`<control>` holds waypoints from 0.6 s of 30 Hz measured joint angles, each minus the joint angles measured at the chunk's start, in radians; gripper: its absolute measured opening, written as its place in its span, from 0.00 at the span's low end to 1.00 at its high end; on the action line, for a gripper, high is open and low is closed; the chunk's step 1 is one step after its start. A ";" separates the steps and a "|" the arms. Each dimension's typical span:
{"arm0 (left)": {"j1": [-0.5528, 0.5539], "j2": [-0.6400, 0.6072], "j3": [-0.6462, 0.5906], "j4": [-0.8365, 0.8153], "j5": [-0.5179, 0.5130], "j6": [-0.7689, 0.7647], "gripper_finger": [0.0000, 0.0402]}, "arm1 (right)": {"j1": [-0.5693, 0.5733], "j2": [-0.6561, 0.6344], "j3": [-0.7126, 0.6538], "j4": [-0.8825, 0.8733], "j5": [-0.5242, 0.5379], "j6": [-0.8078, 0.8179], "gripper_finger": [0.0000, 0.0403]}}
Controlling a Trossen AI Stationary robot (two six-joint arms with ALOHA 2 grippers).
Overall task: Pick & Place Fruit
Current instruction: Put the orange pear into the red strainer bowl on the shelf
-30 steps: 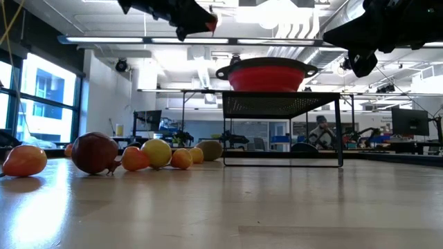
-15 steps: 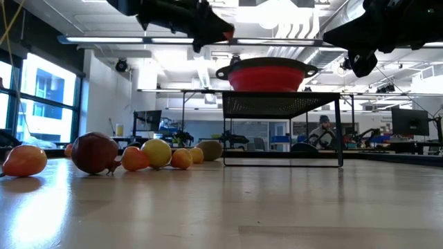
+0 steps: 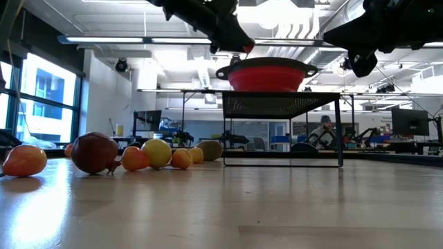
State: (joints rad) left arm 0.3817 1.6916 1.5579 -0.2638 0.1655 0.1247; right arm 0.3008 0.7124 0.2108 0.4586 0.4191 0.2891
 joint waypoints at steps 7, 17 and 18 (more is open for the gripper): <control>-0.010 0.045 0.027 -0.031 -0.021 -0.002 0.36 | 0.000 0.000 0.000 -0.004 0.000 0.002 0.00; -0.045 0.045 0.027 -0.011 -0.042 0.002 0.36 | 0.000 0.000 0.000 -0.002 0.000 0.002 0.00; -0.045 0.045 0.027 -0.009 -0.042 0.002 0.36 | 0.000 0.000 0.000 -0.001 0.000 0.002 0.00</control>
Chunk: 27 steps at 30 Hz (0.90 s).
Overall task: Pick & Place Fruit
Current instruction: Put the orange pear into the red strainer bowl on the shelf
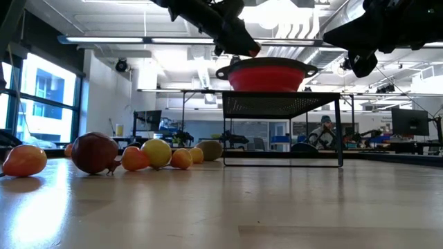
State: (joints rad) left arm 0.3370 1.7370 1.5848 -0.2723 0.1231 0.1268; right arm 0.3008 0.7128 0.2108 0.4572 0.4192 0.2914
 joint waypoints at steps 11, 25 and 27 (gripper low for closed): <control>-0.028 0.016 0.001 0.010 -0.048 0.000 0.36 | 0.000 0.000 0.000 0.002 0.000 0.004 0.00; -0.031 0.032 -0.001 -0.033 -0.080 0.000 0.36 | 0.000 0.000 0.000 0.001 0.000 0.000 0.00; -0.038 0.044 0.002 -0.009 -0.081 0.000 0.36 | 0.000 0.000 0.000 0.000 0.000 0.000 0.00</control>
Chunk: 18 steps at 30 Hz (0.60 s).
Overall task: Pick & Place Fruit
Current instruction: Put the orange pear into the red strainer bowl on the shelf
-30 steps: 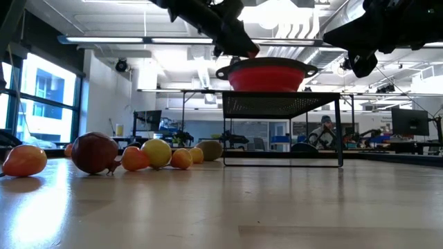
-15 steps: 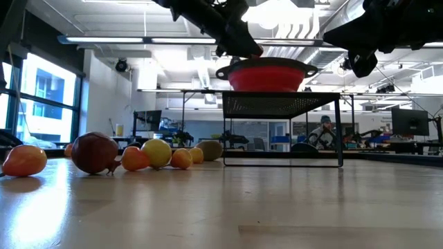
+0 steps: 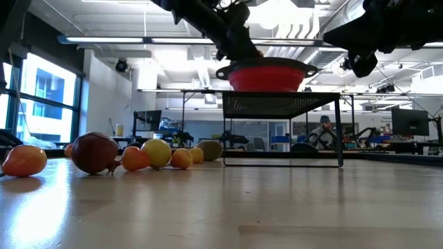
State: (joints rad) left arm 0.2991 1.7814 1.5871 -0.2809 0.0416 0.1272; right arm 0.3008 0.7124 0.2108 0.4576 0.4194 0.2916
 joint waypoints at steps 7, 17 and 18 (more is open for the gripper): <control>-0.005 0.019 -0.002 -0.006 -0.006 0.006 0.36 | 0.000 0.000 0.000 -0.006 0.000 0.000 0.00; -0.005 0.021 -0.002 0.022 -0.011 0.007 0.40 | 0.000 0.000 0.000 -0.020 0.000 0.000 0.00; -0.005 0.021 -0.002 0.026 -0.011 0.007 0.41 | 0.000 0.000 0.000 -0.021 0.000 0.000 0.00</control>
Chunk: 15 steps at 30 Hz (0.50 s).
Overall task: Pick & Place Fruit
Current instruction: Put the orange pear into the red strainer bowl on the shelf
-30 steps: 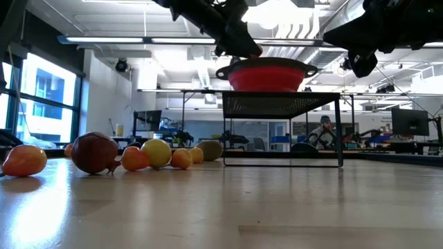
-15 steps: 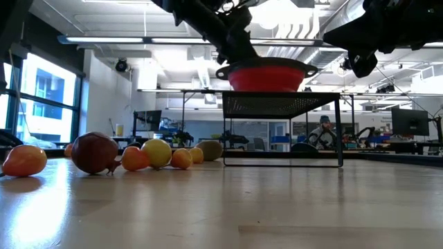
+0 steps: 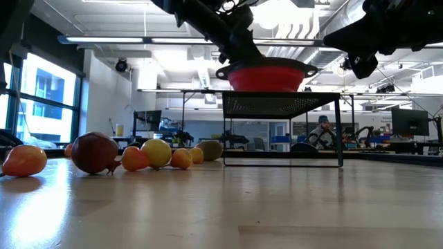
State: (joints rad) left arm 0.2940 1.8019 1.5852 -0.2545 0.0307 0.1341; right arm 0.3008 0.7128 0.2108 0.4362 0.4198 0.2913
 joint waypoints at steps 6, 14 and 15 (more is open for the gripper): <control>0.000 0.000 0.000 0.007 0.000 0.016 0.52 | 0.000 0.000 0.000 -0.002 0.000 0.000 0.00; 0.001 -0.020 -0.002 0.008 0.000 0.019 0.57 | 0.000 0.000 0.000 -0.002 0.000 0.002 0.00; 0.001 -0.033 -0.002 0.007 0.001 0.021 0.57 | 0.000 0.000 0.000 -0.002 0.000 0.003 0.00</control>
State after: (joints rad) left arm 0.2951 1.7686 1.5837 -0.2479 0.0313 0.1547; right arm 0.3008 0.7126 0.2108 0.4347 0.4195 0.2940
